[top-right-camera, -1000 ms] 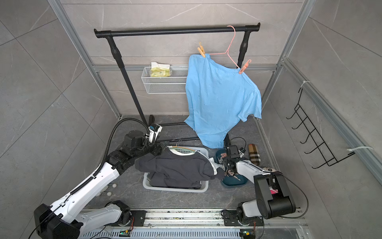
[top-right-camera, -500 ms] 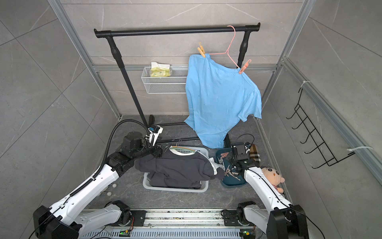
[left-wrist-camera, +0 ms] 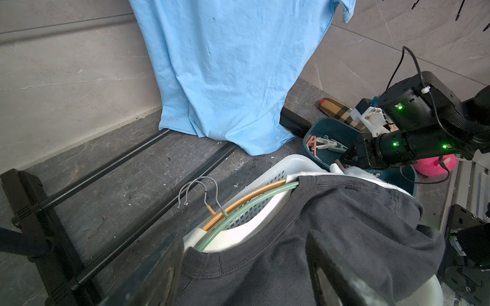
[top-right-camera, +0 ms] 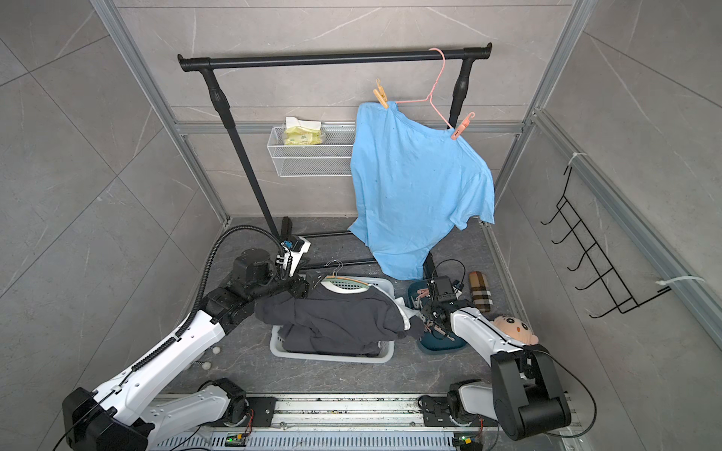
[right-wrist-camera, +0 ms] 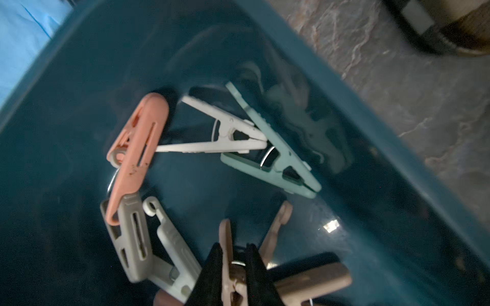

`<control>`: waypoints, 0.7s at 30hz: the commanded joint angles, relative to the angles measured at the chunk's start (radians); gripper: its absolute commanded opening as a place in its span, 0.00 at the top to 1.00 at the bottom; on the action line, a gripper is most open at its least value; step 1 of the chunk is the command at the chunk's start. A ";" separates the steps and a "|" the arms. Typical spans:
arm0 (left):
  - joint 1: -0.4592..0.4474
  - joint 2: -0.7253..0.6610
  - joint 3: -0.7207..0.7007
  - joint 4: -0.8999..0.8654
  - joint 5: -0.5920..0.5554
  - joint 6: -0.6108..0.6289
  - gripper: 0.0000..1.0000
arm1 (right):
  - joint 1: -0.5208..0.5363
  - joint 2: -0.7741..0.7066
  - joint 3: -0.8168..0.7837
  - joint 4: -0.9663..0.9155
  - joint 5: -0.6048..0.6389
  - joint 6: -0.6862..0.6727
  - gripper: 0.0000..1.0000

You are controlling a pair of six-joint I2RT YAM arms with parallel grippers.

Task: Use clothespins to secure the t-shirt on both sides of the hanger
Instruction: Pick up the clothespin from the storage box.

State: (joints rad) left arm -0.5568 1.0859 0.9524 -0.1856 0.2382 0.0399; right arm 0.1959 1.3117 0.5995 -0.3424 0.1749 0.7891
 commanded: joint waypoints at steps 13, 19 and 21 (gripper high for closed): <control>-0.008 0.006 0.014 0.000 -0.014 0.026 0.25 | 0.009 0.115 -0.013 0.106 0.016 0.003 0.81; -0.012 0.001 0.013 0.002 -0.013 0.038 0.25 | 0.012 0.091 -0.026 0.086 0.040 0.045 0.95; -0.014 -0.009 0.005 0.012 -0.020 0.043 0.25 | 0.011 0.039 -0.009 0.044 0.063 0.031 1.00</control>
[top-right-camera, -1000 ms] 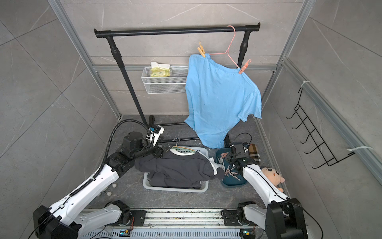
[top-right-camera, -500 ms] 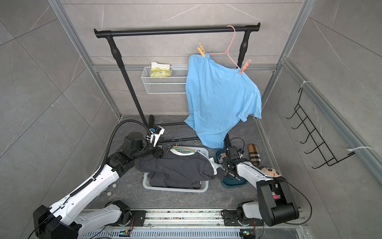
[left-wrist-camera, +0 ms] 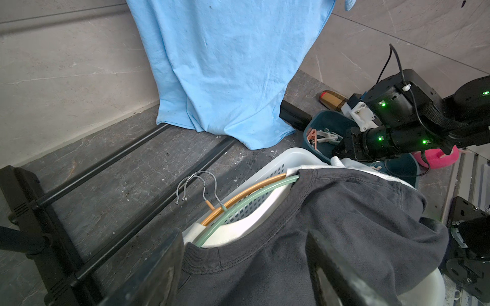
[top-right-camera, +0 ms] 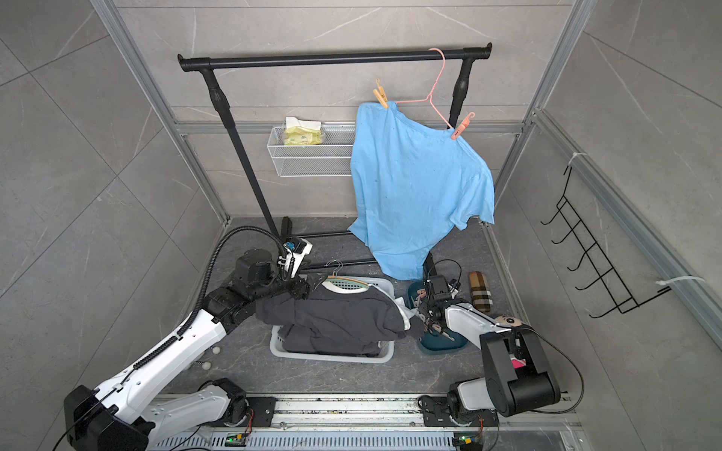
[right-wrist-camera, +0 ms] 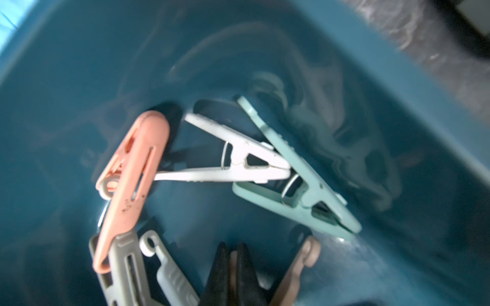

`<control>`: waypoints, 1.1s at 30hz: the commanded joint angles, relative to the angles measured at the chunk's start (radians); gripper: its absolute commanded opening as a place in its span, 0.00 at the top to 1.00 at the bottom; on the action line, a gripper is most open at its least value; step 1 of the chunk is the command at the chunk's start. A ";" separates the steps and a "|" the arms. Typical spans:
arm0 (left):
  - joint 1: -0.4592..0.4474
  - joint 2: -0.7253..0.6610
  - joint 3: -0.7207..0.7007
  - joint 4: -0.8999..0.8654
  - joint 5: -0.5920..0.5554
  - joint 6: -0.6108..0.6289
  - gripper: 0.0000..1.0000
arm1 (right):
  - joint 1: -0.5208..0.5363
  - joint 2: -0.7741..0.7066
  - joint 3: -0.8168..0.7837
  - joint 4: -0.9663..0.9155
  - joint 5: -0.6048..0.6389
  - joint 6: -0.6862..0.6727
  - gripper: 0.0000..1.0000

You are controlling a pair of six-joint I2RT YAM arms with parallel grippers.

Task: Use clothespins to secure the t-shirt on both sides of the hanger
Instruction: Pick up the clothespin from the storage box, then open the clothespin.

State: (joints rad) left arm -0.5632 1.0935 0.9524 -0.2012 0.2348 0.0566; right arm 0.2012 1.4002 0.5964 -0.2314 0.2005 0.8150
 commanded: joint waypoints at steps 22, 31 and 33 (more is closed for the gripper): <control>-0.141 0.001 -0.053 0.129 0.051 0.049 0.27 | 0.662 -0.263 0.548 -0.070 0.294 -0.158 1.00; -0.144 -0.056 -0.102 0.214 0.037 0.041 0.33 | 0.904 -0.034 0.625 0.220 0.390 -0.281 1.00; -0.144 -0.063 -0.112 0.239 0.050 0.026 0.35 | 0.915 -0.027 0.611 0.264 0.390 -0.287 1.00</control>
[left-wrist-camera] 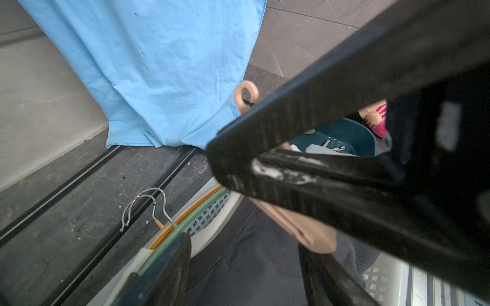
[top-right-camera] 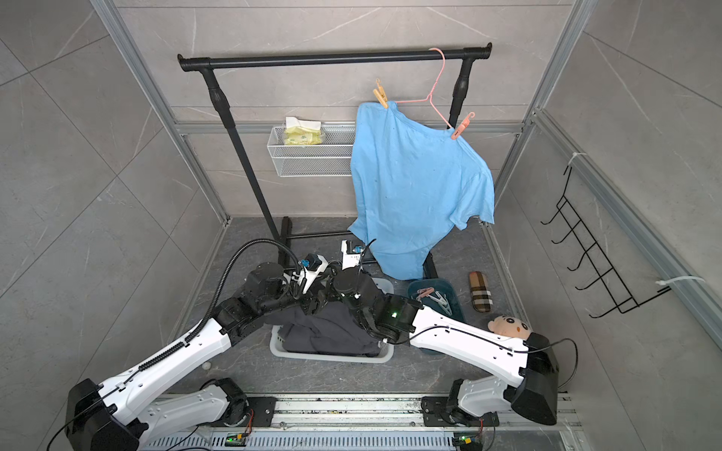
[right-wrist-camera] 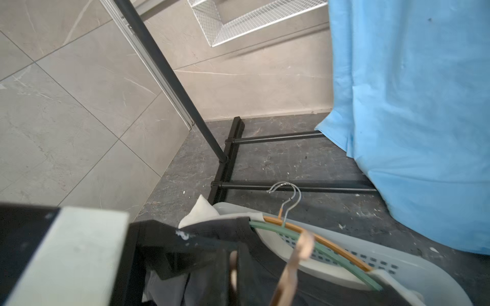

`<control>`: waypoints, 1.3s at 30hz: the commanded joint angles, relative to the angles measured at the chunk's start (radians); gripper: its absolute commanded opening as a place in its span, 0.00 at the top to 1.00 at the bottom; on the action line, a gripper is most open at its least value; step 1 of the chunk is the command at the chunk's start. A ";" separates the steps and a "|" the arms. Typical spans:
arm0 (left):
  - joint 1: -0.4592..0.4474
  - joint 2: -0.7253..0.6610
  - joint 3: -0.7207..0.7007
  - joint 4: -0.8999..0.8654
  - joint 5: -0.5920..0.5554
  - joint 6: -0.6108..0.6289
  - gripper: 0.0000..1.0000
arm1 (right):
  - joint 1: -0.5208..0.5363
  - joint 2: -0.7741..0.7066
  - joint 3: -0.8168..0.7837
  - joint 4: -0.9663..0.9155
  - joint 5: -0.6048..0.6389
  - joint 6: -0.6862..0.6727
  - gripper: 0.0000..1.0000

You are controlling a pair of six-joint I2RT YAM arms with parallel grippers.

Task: Use clothespins to secure the t-shirt on both sides of the hanger
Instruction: Open the clothespin.

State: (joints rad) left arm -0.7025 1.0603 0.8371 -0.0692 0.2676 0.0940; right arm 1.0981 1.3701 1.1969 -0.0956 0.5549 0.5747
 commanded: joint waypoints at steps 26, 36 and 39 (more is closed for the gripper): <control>-0.004 -0.059 -0.046 0.247 0.019 -0.152 0.69 | 0.032 -0.027 -0.096 0.212 0.008 -0.054 1.00; -0.003 -0.053 -0.038 0.225 0.020 -0.137 0.95 | 0.033 -0.085 -0.100 0.146 0.013 -0.047 1.00; -0.003 -0.063 -0.041 0.215 0.020 -0.102 1.00 | 0.033 -0.096 -0.064 0.042 -0.005 -0.044 0.92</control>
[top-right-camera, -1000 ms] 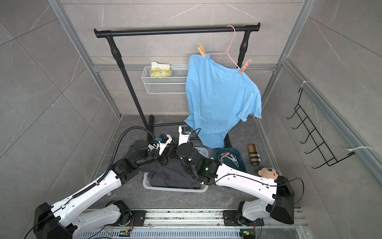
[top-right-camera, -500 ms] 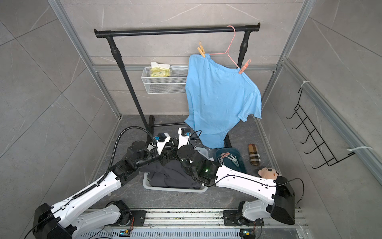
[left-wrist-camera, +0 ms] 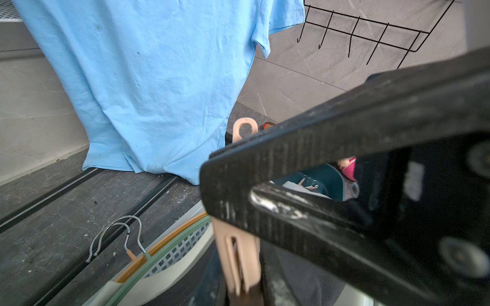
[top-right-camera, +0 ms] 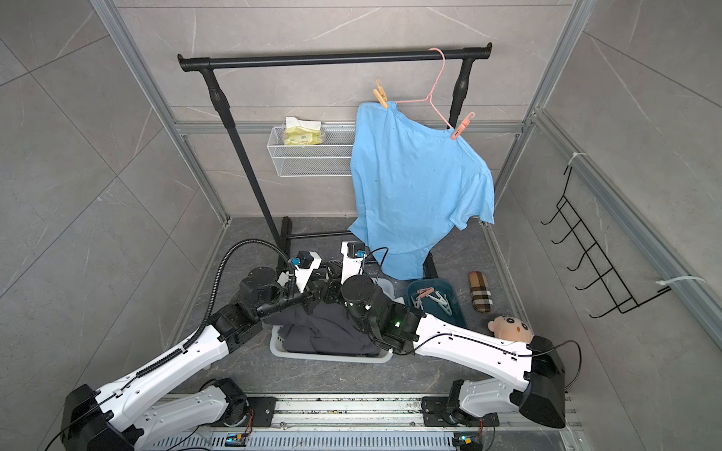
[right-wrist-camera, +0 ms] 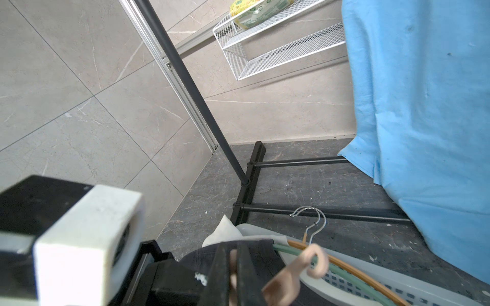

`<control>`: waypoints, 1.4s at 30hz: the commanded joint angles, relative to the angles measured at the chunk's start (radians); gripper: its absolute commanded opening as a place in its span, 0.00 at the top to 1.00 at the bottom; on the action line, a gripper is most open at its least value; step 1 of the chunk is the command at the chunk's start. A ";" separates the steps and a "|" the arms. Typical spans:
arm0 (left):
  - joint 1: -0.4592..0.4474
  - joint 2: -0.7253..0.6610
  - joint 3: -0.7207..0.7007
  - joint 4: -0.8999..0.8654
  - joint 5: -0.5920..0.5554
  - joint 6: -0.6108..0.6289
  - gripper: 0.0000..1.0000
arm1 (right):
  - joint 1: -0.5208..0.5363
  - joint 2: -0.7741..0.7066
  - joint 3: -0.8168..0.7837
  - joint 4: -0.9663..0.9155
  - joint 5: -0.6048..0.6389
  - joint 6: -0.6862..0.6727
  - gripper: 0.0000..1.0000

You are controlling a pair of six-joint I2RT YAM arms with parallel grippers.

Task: Use clothespins to secure the t-shirt on both sides of the hanger
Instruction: Open the clothespin.

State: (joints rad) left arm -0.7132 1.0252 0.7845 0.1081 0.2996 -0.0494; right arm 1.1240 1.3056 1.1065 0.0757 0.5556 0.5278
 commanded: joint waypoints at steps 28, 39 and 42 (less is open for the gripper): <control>0.008 -0.152 -0.099 0.060 0.036 0.472 1.00 | -0.117 -0.044 0.215 -0.500 -0.529 0.013 0.18; 0.008 -0.160 -0.110 0.079 0.041 0.492 1.00 | -0.116 0.006 0.244 -0.483 -0.518 0.039 0.37; 0.008 -0.166 -0.117 0.086 0.039 0.508 1.00 | -0.116 0.011 0.237 -0.459 -0.508 0.051 0.44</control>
State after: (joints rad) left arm -0.7071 0.8780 0.6743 0.1337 0.3176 0.4244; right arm 1.0054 1.3029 1.3201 -0.4152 0.0372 0.5632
